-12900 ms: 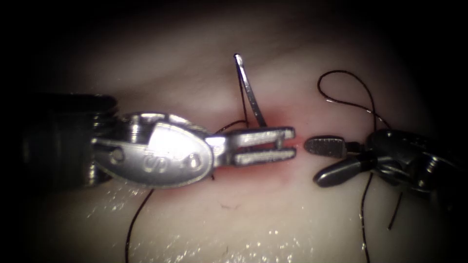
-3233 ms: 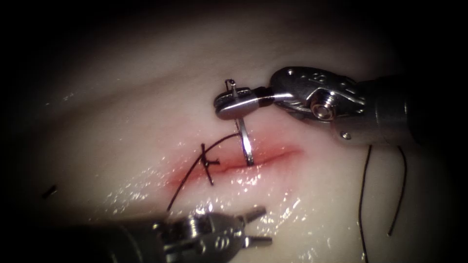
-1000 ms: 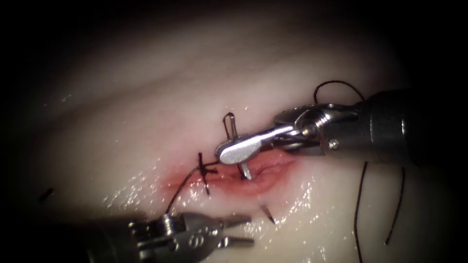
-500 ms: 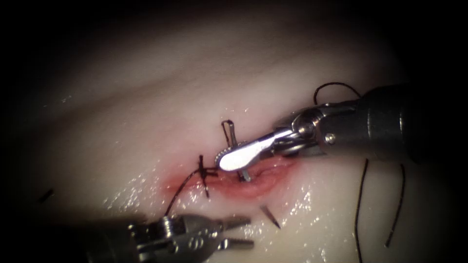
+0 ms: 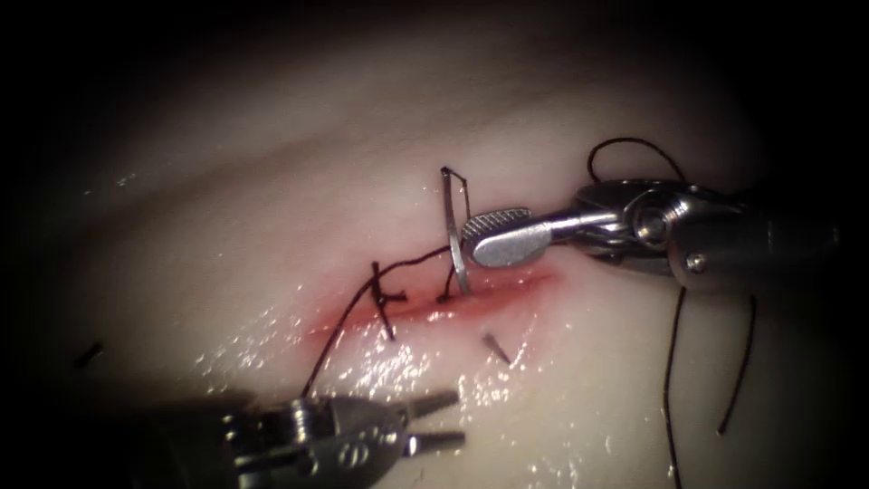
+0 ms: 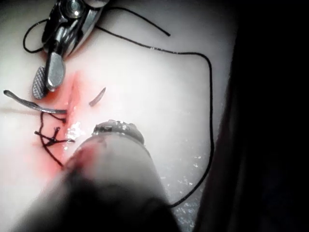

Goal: Wound Closure
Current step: Use the left needle driver to pull the needle through.

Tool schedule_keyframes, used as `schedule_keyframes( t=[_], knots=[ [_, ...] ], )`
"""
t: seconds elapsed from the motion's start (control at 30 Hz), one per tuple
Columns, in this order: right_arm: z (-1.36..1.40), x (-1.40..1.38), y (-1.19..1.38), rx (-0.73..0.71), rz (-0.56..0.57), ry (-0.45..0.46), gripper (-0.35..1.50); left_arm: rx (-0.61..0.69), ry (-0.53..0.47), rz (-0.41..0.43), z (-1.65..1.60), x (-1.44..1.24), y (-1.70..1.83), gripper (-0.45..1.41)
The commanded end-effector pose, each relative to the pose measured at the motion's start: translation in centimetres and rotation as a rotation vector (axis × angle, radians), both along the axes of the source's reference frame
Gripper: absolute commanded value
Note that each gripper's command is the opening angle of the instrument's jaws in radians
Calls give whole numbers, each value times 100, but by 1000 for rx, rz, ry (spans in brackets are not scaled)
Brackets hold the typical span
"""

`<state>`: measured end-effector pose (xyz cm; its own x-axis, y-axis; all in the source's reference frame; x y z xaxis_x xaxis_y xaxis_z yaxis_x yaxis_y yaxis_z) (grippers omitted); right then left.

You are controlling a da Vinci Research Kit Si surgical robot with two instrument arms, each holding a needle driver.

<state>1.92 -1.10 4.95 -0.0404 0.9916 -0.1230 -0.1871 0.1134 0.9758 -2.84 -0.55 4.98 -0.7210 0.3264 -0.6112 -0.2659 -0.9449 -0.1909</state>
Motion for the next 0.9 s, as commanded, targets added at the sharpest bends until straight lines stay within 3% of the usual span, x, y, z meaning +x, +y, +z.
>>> schedule_keyframes(
  t=[0.03,0.1,0.17,0.2,0.43,0.63,0.9],
  knots=[
    [10,-10,5,-2,-1,-3,79,-12,-4,3,7,-8,0,9],
    [11,-22,5,-24,-18,3,93,-43,-14,5,7,-13,5,9],
    [10,-31,4,-58,-31,4,120,-75,-27,0,7,-17,8,10],
    [9,-35,4,-80,-39,6,121,-89,-32,-3,6,-20,11,10],
    [3,-47,-7,-148,-67,11,120,-114,-33,-12,8,-28,22,17],
    [3,-45,-16,-152,-65,10,106,-116,-32,-12,14,-27,28,27],
    [2,-45,-19,-158,-64,12,99,-115,-35,-8,14,-21,28,26]
  ],
)
